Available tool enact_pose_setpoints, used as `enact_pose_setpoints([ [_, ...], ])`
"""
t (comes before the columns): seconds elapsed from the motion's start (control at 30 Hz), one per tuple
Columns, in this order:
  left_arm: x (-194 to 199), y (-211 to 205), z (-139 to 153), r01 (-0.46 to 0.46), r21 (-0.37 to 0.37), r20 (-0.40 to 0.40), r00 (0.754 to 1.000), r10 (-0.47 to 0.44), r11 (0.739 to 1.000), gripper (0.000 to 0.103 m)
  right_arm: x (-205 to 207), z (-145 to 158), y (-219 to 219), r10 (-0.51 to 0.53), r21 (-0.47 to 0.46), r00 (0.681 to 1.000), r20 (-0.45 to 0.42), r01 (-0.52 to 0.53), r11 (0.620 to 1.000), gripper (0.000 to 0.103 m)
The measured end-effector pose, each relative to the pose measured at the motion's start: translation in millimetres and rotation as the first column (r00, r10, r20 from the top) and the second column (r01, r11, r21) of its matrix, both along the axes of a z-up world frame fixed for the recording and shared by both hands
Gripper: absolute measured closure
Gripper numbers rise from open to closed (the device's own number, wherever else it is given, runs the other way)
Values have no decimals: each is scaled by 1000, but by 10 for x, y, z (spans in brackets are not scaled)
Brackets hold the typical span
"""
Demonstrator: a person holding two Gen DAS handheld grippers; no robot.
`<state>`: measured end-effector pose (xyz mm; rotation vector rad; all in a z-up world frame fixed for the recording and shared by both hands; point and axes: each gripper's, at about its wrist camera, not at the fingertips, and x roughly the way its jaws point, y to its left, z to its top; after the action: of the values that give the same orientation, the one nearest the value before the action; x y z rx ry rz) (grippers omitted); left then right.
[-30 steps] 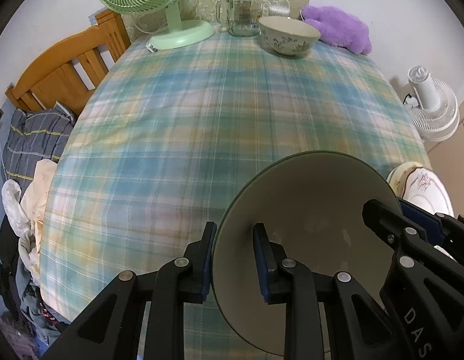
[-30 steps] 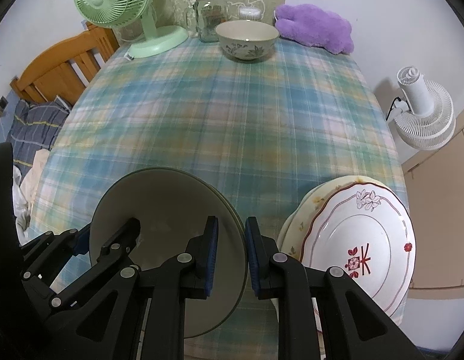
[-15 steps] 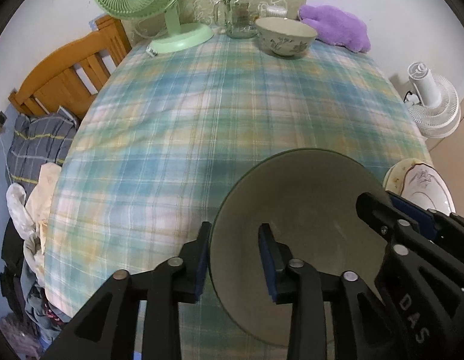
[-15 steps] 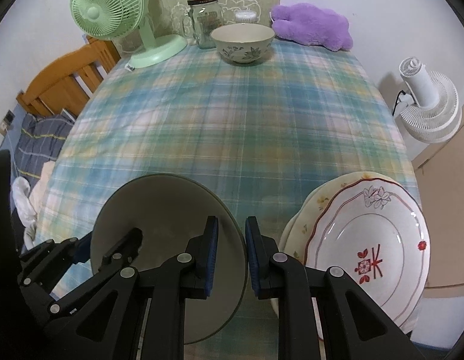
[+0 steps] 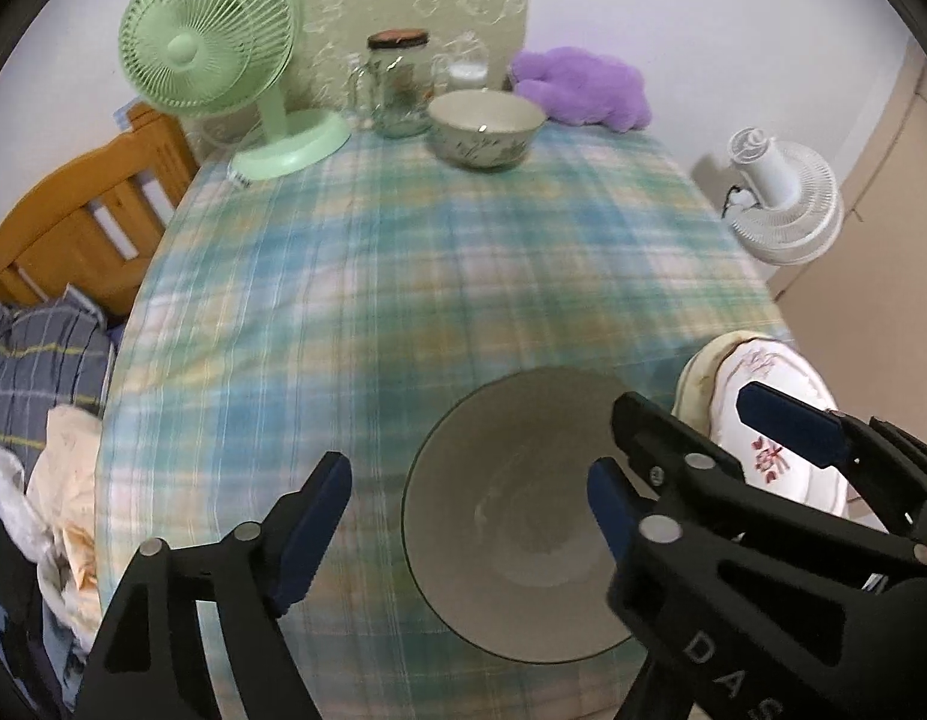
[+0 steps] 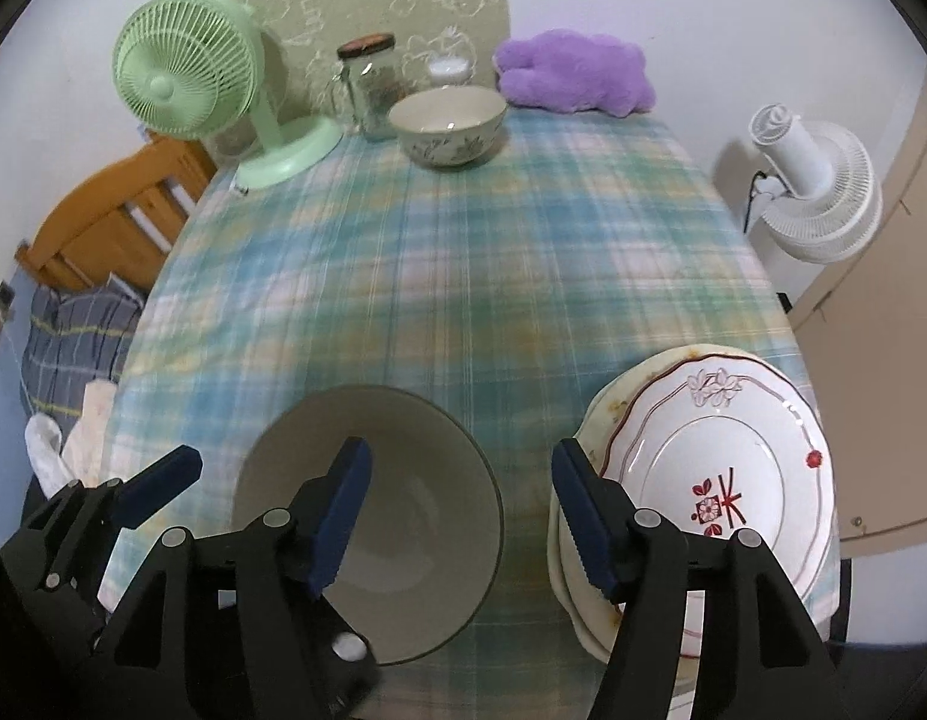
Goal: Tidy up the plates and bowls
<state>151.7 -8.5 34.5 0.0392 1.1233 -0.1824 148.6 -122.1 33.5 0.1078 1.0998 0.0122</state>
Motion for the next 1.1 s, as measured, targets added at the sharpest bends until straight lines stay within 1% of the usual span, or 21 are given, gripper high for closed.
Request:
enact_pose_setpoints([
  [0.13,81,6,131,18,-17,37,999,-17,1000,17,34,162,22,-25,-20,999,33,26,999,30],
  [0.2,110,8,191,13,-18,51,999,-12,1000,17,63,236,18,-36,-25,998,47,37,999,29],
  [0.4,241,-1,377,-12,-28,110,994,15,1000,17,189,455,4,-21,-37,994,105,25,999,26],
  [0.47,297,-10,403,-18,-35,116,993,21,999,17,247,499,-4,-11,-41,993,115,16,999,26],
  [0.67,565,-137,435,-67,-19,123,990,69,998,17,538,560,-94,11,-85,993,121,-1,996,23],
  [0.9,922,-380,443,-116,-10,123,986,116,993,18,974,558,-341,54,-95,992,118,-42,995,22],
  [1.1,1261,-606,436,-162,7,140,977,159,987,18,1368,561,-569,99,-89,986,131,-88,992,21],
])
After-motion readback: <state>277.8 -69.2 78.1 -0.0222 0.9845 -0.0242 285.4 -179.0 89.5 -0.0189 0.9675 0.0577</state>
